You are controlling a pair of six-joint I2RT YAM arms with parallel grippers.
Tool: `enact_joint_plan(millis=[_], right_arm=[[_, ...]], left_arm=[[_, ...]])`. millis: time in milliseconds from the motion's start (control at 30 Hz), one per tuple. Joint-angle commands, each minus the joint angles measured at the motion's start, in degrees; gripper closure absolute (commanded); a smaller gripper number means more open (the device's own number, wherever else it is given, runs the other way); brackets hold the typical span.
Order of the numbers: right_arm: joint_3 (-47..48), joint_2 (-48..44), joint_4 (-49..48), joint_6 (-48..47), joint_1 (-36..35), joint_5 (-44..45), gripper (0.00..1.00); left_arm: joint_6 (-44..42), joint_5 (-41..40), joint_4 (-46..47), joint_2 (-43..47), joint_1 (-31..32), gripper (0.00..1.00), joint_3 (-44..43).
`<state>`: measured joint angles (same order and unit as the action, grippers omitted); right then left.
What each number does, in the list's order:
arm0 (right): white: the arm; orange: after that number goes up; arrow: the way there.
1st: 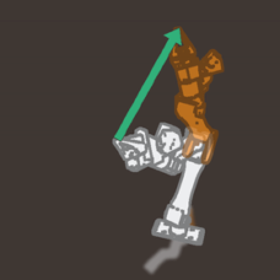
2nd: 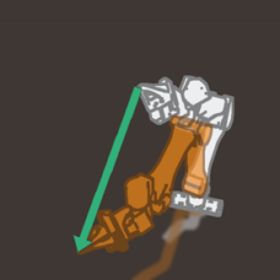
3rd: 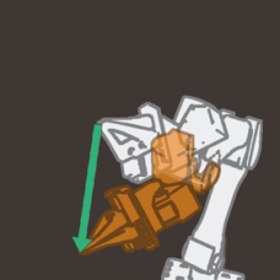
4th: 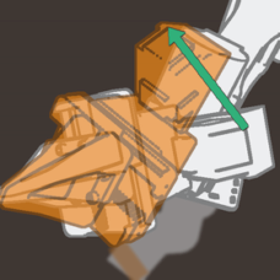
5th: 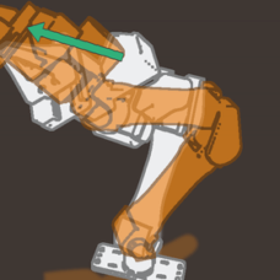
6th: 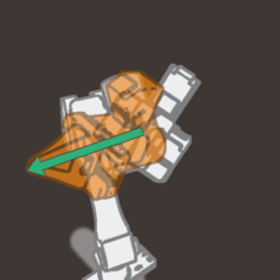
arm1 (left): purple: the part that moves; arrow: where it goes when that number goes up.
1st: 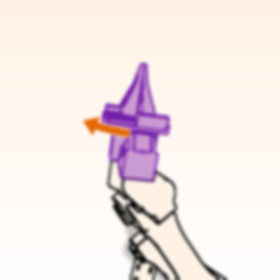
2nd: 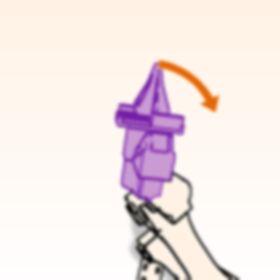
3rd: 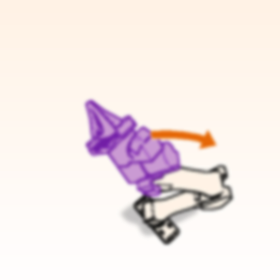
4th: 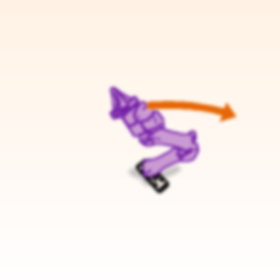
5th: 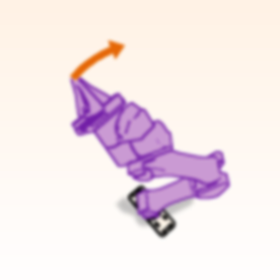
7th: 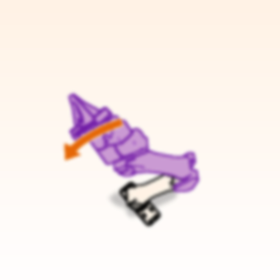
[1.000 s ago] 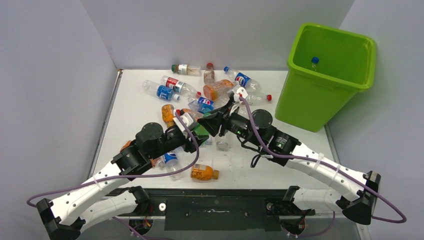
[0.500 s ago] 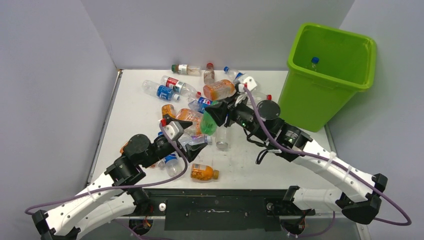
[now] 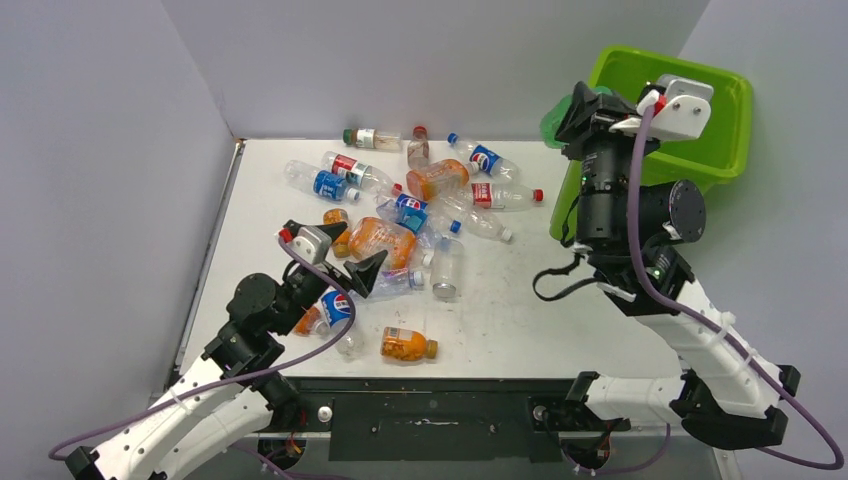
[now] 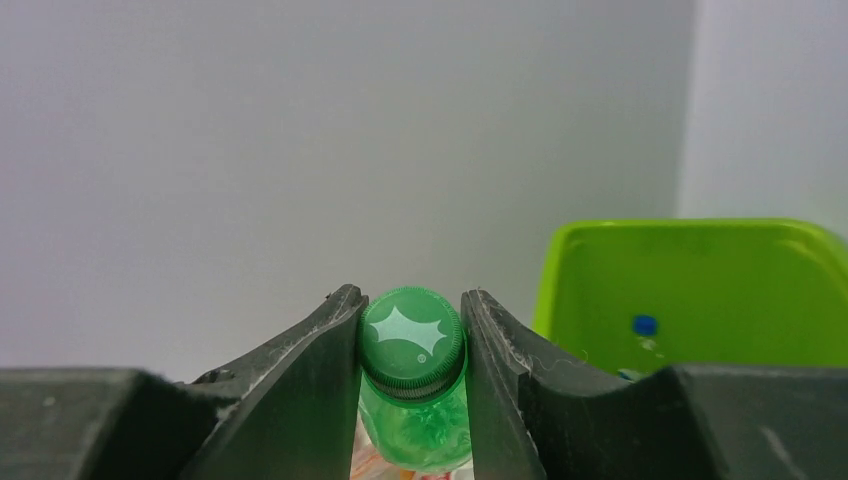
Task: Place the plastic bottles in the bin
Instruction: Place the plastic bottle in the trash bin.
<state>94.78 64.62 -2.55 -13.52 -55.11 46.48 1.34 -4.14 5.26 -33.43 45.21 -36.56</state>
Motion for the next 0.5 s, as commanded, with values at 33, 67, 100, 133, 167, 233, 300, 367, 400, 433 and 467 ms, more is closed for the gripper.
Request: enact_joint_plan(millis=[33, 67, 100, 133, 167, 233, 300, 367, 400, 433, 467], right_arm=[[-0.9, 5.5, -28.3, -21.8, 7.0, 16.5, 0.95], [-0.4, 6.3, -29.1, -20.1, 10.2, 16.2, 0.95], [-0.3, 6.7, -29.8, -18.0, 13.1, 15.7, 0.95], [-0.3, 7.2, -30.4, -15.3, 17.7, 15.1, 0.95], [0.4, 7.8, -29.6, -10.4, 21.1, 14.5, 0.95], [2.1, 9.7, -26.8, -3.5, 27.2, 13.8, 0.95], [3.2, 10.9, -21.3, 6.1, 31.8, 12.3, 0.95], [3.4, 12.4, -21.2, 9.4, 34.2, 10.4, 0.95], [3.7, 13.8, -23.3, 7.7, 34.8, 10.6, 0.95], [4.5, 15.7, -25.3, 5.4, 35.4, 11.3, 0.95], [6.0, 17.7, -25.8, 4.4, 36.5, 11.9, 0.95]], left_arm=[[4.8, -2.8, 5.2, 0.6, -3.5, 0.04, 0.7], [4.5, -3.0, 5.3, 0.6, -3.4, 0.04, 0.8], [4.1, -3.1, 5.2, 0.5, -3.0, 0.04, 0.9], [3.7, -3.2, 4.8, 0.4, -2.8, 0.04, 0.8], [3.5, -3.6, 4.4, 0.2, -2.5, 0.04, 0.6], [3.4, -4.1, 4.3, -0.1, -2.1, 0.04, 0.8], [3.4, -4.7, 4.2, -0.3, -1.9, 0.04, 0.8], [3.3, -4.9, 4.1, -0.2, -1.6, 0.04, 0.9], [3.2, -5.0, 4.1, -0.2, -1.5, 0.04, 0.9], [3.1, -5.1, 4.1, 0.0, -1.5, 0.04, 1.0], [3.0, -5.4, 4.1, 0.0, -1.4, 0.04, 1.0]])
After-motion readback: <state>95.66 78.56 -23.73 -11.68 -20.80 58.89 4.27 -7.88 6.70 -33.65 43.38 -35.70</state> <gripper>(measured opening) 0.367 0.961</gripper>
